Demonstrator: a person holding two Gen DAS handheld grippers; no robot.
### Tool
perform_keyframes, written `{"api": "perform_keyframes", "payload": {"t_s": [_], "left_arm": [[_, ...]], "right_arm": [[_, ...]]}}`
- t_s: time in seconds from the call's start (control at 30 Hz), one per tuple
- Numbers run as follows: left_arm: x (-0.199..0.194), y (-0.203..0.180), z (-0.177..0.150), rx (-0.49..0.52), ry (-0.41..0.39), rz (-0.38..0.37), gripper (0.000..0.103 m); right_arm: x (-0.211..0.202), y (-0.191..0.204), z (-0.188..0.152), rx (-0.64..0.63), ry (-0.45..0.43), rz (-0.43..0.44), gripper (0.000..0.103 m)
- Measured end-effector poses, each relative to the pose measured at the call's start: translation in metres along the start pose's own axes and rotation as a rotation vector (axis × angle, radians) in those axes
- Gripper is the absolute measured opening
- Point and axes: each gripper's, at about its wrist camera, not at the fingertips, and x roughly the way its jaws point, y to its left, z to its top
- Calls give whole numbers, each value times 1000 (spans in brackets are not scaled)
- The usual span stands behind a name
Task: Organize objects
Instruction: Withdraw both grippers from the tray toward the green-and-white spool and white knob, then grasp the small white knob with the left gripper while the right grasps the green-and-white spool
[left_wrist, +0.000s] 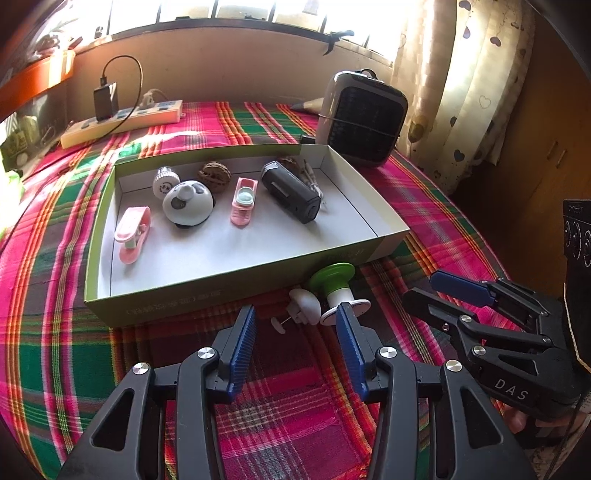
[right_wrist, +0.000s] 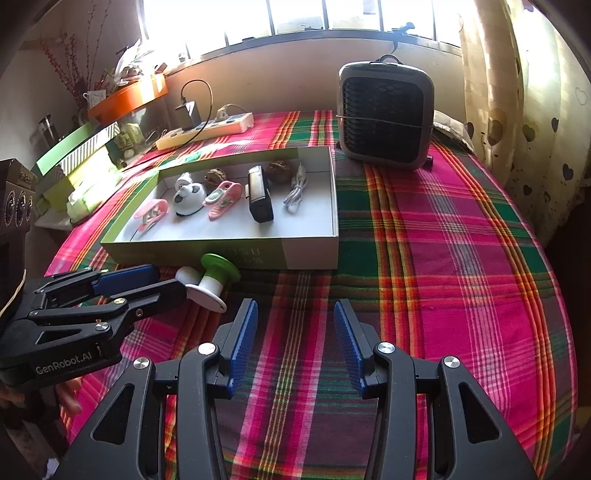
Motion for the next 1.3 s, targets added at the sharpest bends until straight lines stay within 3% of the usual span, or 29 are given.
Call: {"api": "perform_keyframes", "payload": {"t_s": [0.1,0.5,0.87,1.3], "left_arm": [[-4,5,3,-22,-19,-4,43],[15,3,6,-6,46,-3,43],[20,-3,6,36,50,62,43],[16,2,3,15,39,69,30]], "right_arm": [[0,-1,0,1,-1,2,45],[4,-1,0,2,6,5,45],[4,3,1,-5,10,5,45],[2,7,2,-14,12,-1,45]]}}
